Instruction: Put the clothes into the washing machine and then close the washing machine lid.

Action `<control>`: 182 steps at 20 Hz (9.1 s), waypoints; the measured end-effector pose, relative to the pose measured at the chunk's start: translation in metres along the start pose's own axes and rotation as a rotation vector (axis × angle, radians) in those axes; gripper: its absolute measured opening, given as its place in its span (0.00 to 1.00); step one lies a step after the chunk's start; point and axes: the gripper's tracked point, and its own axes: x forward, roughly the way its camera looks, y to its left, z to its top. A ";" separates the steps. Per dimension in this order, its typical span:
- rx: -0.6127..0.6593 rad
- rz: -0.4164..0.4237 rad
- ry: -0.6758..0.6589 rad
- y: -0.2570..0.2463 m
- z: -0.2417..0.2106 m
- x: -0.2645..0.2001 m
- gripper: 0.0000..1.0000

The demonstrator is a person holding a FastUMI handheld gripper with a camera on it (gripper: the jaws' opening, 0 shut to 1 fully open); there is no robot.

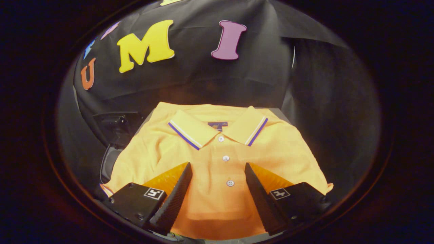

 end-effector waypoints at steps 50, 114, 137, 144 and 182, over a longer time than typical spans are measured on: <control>-0.337 0.377 -0.271 0.375 0.115 -0.096 0.05; -0.287 0.245 0.422 0.429 -0.192 0.190 0.29; -0.347 0.153 0.150 0.401 -0.058 0.104 0.93; -0.321 0.128 -0.004 0.392 0.047 0.042 0.93; -0.071 0.131 -0.016 0.433 0.131 0.193 0.93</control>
